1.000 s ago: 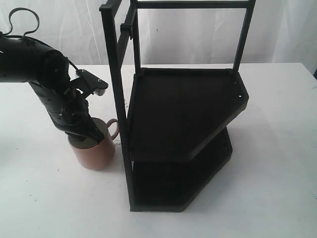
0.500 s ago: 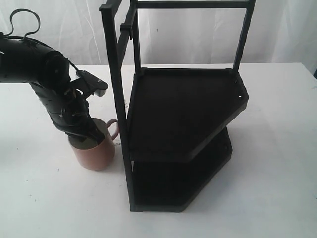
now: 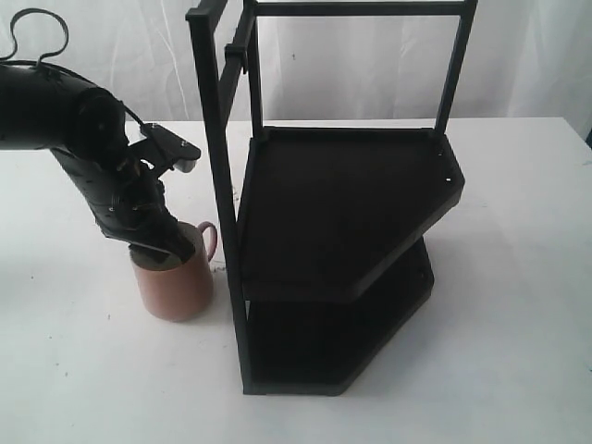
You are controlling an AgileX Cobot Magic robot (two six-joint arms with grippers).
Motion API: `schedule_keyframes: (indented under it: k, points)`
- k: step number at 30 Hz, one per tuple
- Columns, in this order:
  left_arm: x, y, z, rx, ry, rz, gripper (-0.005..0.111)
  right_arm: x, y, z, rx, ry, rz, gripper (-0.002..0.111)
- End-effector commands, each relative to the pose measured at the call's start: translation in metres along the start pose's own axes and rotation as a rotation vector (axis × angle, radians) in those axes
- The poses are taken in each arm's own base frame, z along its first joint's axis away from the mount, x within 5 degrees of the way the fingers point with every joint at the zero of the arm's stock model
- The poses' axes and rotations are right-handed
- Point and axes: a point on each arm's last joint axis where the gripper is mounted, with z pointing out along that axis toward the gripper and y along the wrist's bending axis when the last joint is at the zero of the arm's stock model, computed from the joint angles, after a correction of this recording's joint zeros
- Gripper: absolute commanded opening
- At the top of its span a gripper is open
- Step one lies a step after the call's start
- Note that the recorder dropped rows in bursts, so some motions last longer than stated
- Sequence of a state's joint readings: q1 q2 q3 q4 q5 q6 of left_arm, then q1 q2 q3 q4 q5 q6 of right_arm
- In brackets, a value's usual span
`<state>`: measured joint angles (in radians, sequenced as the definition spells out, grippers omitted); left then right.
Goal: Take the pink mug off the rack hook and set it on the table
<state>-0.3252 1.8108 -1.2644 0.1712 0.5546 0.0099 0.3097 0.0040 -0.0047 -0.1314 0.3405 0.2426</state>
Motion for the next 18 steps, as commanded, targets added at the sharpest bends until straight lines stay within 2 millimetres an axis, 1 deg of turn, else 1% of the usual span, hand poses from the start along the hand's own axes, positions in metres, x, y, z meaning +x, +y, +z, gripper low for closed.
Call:
schedule_keyframes:
  k: [1, 6, 8, 11, 13, 15, 16, 18]
  points:
    - [-0.002, 0.003, -0.027, -0.009, -0.06, -0.025, 0.046, 0.001, 0.0, 0.0, 0.001, -0.003, 0.004, 0.0]
    - [0.002, 0.005, -0.063, -0.024, -0.124, -0.058, 0.046, 0.001, 0.0, 0.0, 0.001, -0.003, 0.004, 0.0]
    - [0.003, 0.005, -0.072, -0.027, -0.133, -0.061, 0.046, 0.001, 0.0, 0.0, 0.001, -0.003, 0.004, 0.0]
    - [0.007, 0.006, -0.095, -0.035, -0.183, -0.069, 0.045, 0.001, 0.0, 0.0, 0.001, -0.003, 0.004, 0.0]
    - [0.01, 0.006, -0.106, -0.037, -0.207, -0.073, 0.04, 0.001, 0.0, 0.0, 0.001, -0.003, 0.004, 0.0]
    - [0.013, 0.006, -0.119, -0.043, -0.233, -0.075, 0.032, 0.001, 0.0, 0.0, 0.001, -0.003, 0.004, 0.0]
    - [0.014, 0.006, -0.125, -0.046, -0.244, -0.076, 0.028, 0.001, 0.0, 0.0, 0.001, -0.003, 0.004, 0.0]
    - [0.021, 0.005, -0.143, -0.052, -0.279, -0.081, 0.015, 0.001, 0.0, 0.0, 0.001, -0.003, 0.004, 0.0]
